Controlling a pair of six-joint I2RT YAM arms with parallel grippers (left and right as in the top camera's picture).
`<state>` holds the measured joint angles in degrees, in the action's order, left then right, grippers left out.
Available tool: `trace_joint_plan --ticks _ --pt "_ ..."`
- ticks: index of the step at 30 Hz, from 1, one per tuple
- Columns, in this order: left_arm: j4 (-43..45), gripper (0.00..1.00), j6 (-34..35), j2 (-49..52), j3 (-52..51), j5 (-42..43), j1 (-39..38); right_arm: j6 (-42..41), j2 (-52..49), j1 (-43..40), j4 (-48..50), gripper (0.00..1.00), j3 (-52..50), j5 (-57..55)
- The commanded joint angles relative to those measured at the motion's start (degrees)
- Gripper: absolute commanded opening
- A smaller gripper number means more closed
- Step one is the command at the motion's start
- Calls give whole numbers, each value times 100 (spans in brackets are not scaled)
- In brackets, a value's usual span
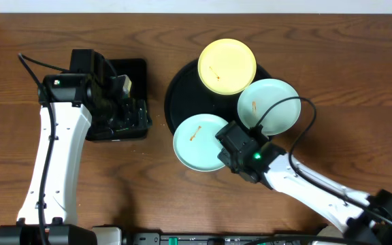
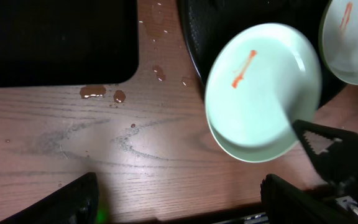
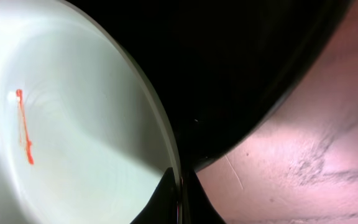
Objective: Clean dirty plates on tray and stack at the side
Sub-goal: 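Grasp the front pale green plate rim with the right gripper and tilt it up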
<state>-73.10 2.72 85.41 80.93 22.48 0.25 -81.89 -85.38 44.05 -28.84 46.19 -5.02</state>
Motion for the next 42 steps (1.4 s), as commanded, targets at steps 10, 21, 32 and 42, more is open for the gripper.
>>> trace_joint_plan --ticks 10,21,32,42 --pt "291 83 -79 0 -35 -111 -7 5674 1005 -26 -223 1 850 -2439" --pt "1294 83 -28 0 -35 -479 -7 5794 994 -13 -284 1 839 -3005" --pt "1884 83 225 422 -37 -1021 -7 6481 411 -317 350 1 839 -2734" --pt "2752 82 229 1794 -37 -2009 -7 6481 404 -317 210 1 839 -2490"
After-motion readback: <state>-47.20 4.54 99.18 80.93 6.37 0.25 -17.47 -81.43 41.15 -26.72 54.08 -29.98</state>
